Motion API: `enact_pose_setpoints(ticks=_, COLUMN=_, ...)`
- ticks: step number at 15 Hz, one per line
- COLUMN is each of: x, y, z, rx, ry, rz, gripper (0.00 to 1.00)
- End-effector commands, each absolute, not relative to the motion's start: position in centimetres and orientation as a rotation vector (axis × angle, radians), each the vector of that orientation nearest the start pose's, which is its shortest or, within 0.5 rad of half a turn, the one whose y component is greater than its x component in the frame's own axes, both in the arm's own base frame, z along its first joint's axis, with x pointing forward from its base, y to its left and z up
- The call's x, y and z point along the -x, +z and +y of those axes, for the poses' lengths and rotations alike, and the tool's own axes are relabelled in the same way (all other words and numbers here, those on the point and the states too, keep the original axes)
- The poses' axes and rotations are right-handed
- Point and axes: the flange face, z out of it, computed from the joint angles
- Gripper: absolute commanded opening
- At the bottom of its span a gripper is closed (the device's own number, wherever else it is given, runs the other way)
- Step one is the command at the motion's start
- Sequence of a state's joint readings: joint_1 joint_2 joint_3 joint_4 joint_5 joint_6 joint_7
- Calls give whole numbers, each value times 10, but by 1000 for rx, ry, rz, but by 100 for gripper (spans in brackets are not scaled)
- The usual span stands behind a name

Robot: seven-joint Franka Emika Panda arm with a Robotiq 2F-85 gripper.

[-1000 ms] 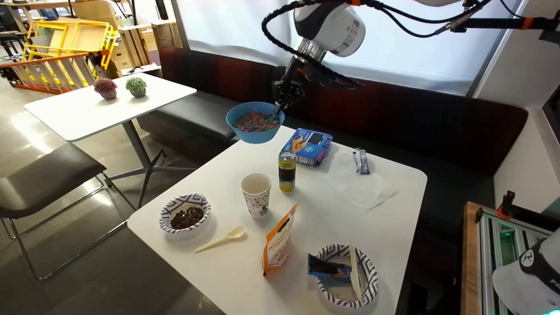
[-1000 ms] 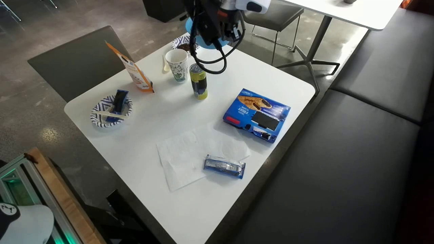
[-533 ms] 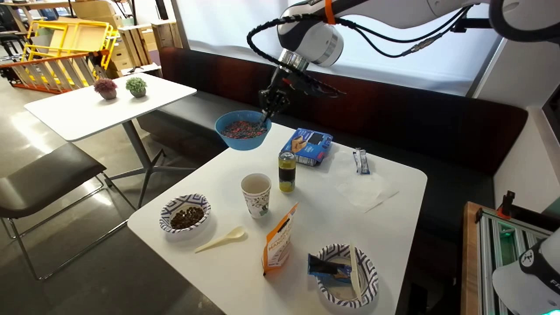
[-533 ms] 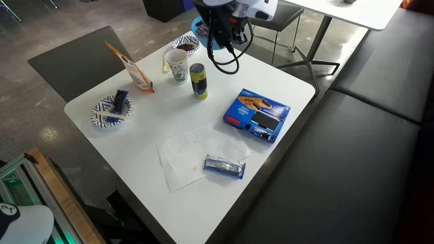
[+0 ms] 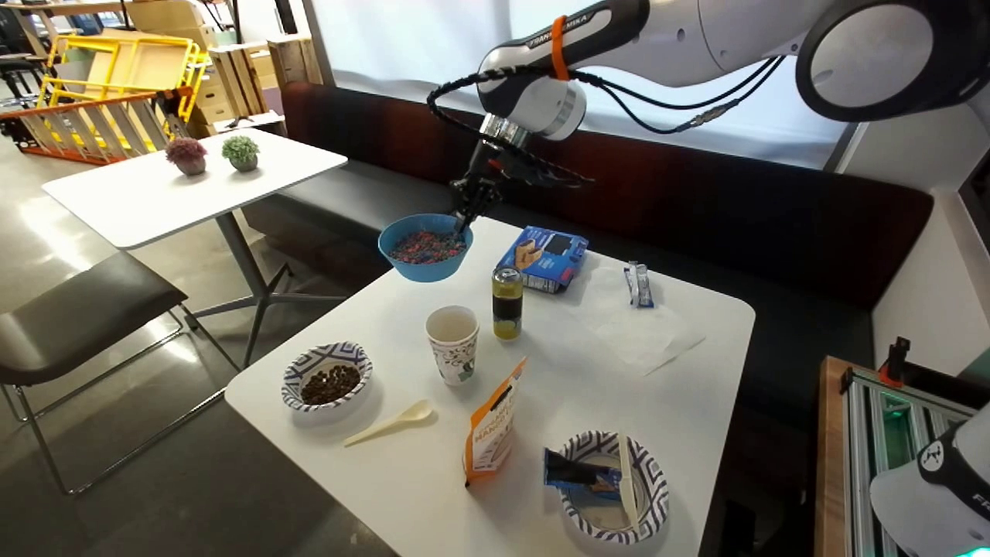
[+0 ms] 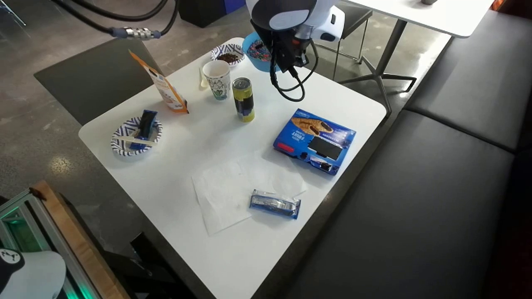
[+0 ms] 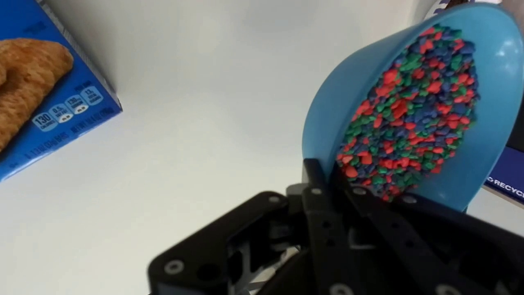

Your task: Move the blue bowl backwards.

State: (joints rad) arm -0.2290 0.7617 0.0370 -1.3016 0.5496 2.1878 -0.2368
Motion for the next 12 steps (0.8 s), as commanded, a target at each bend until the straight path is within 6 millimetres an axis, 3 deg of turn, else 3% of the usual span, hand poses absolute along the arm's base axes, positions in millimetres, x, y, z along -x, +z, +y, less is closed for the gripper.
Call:
enact_pose_setpoints(ticks=1, x=-762, y=309, z=-136, rx=2618, ry=-295, rz=323, gripper=1)
enact_pose_setpoints(ticks=12, x=-780, y=260, z=-134, rx=2650, ry=-259, rz=360, gripper=1)
